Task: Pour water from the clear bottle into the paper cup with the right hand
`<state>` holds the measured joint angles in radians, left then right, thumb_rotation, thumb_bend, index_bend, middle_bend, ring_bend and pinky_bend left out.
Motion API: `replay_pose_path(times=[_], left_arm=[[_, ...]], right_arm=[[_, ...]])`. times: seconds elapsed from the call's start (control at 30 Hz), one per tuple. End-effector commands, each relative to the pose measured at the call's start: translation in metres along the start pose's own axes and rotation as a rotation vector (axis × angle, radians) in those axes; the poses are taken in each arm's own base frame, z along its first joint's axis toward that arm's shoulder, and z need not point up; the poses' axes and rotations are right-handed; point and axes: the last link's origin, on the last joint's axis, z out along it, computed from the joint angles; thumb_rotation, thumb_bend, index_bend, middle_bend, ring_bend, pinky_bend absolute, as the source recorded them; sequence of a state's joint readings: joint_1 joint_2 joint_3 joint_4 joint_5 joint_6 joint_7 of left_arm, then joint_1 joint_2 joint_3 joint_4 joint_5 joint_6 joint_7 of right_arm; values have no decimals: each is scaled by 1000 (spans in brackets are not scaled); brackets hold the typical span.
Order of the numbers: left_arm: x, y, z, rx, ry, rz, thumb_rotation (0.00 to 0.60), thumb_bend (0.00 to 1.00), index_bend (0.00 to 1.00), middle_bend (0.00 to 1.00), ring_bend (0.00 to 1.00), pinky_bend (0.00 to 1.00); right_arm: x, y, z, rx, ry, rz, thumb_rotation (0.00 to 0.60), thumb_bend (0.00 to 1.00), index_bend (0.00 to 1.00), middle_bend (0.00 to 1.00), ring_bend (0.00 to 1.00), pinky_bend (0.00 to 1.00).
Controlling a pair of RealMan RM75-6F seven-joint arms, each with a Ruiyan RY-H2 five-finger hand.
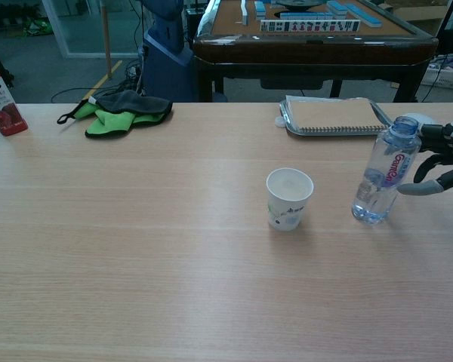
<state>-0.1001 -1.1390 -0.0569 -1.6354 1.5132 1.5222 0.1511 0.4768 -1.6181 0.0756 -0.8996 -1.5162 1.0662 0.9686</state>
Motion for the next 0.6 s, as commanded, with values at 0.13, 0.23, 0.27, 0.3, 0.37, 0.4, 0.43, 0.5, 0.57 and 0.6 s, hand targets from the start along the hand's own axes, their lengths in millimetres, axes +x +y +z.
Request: replay_pose_path(times=[0.13,0.23,0.27,0.3,0.37,0.4,0.43,0.5,0.57,0.6], left_arm=[[0,0,0,0,0,-1,600,244,490,446,330,603],[0,0,0,1,1,-2,600,244,490,446,329,603],[0,0,0,1,1,-2,600,244,490,446,330,603],[0,0,0,1,2,-2,600,244,490,446,329,603],[1,0,0,3,1,-3,600,244,490,446,330,603],[1,0,0,3,1,-3,600,244,490,446,330,602],[1,0,0,4,1,-4,600,244,490,446,330,603],[1,-1,0,4,1,-4,600,245,491,446,329,603],[1,0,0,4,2,-6,600,244,490,446,330,603],[1,0,0,4,3,-6,600,244,490,446,330,603]], right_arm=[[-7,2,3,2,-6,7,600,0,319,283,241,462],[-10,4,5,0,-9,12,600,0,321,285,241,462],[-11,4,6,0,-11,12,600,0,323,286,241,462],[-12,4,6,0,-12,13,600,0,324,287,241,462],[-14,4,8,3,-14,13,600,0,324,288,241,462],[-14,4,8,4,-14,13,600,0,325,288,241,462],[-15,4,9,5,-13,14,600,0,327,289,241,462],[-16,3,10,7,-10,15,600,0,337,297,241,463],[-16,3,12,8,-5,16,600,0,346,305,243,463],[-17,3,12,9,-3,17,600,0,351,309,246,464]])
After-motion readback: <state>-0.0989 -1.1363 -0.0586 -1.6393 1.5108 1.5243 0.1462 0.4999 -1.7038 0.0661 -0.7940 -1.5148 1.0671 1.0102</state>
